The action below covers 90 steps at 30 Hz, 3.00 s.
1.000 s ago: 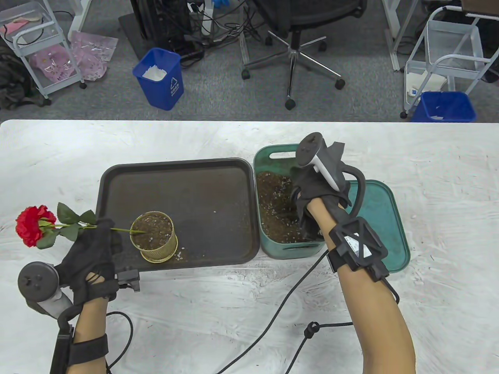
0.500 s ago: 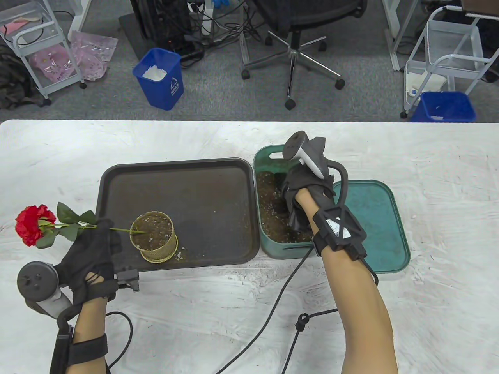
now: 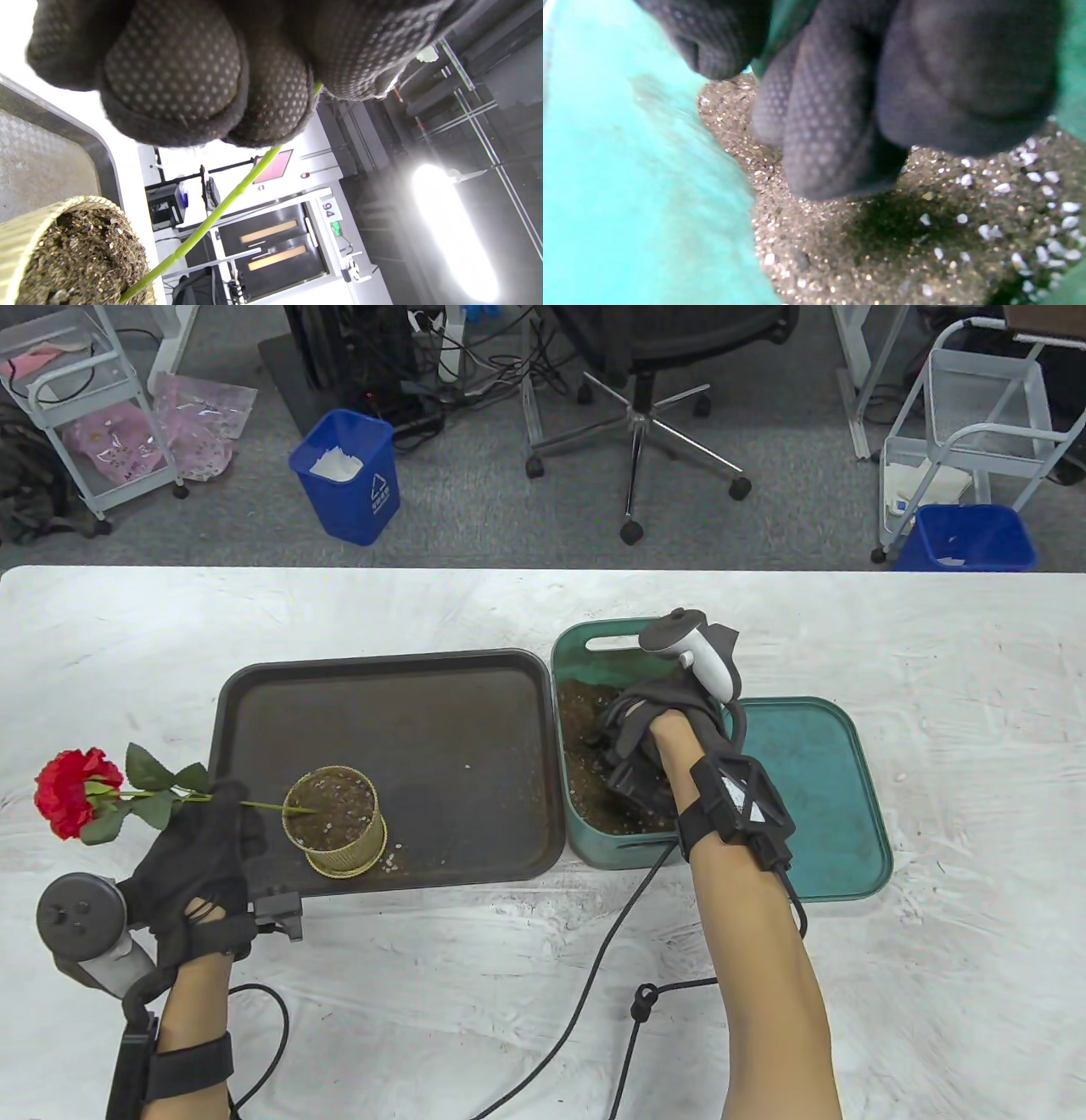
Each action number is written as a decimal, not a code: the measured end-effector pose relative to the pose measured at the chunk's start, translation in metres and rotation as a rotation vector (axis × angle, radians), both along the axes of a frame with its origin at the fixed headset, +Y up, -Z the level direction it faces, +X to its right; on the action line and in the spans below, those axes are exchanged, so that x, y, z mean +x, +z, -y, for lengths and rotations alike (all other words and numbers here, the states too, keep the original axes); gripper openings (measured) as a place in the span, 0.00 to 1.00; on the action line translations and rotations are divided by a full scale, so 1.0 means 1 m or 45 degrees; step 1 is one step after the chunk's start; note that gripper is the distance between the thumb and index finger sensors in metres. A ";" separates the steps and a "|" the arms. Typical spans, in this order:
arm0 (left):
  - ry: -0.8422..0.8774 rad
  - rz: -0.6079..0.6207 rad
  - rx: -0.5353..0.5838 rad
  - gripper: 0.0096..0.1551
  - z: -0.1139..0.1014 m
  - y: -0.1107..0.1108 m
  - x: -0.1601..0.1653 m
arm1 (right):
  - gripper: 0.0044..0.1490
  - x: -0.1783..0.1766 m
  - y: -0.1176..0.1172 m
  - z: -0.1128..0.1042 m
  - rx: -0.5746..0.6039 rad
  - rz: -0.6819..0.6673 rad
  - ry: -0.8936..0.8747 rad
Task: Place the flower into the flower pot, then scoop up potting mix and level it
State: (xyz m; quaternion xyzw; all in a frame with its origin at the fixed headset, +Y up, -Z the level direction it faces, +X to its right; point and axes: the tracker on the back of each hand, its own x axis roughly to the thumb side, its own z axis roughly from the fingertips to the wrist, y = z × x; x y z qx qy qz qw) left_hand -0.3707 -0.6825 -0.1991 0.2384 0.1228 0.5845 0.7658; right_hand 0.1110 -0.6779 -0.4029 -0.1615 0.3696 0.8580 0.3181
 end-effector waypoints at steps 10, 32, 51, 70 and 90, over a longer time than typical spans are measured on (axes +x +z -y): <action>0.005 0.019 0.010 0.25 0.000 -0.001 0.001 | 0.35 0.016 0.024 -0.014 0.036 0.160 -0.262; 0.014 0.051 0.018 0.25 0.001 -0.001 0.006 | 0.34 0.026 0.098 -0.053 0.299 0.353 -0.654; 0.001 0.052 0.020 0.25 0.001 -0.002 0.006 | 0.34 -0.144 0.119 -0.035 0.195 -0.202 -0.699; -0.002 0.051 0.019 0.25 0.000 -0.002 0.006 | 0.33 -0.215 0.151 -0.052 0.964 -0.672 0.162; -0.002 0.057 0.021 0.25 0.000 -0.002 0.007 | 0.34 -0.181 0.159 -0.093 1.256 -0.641 0.433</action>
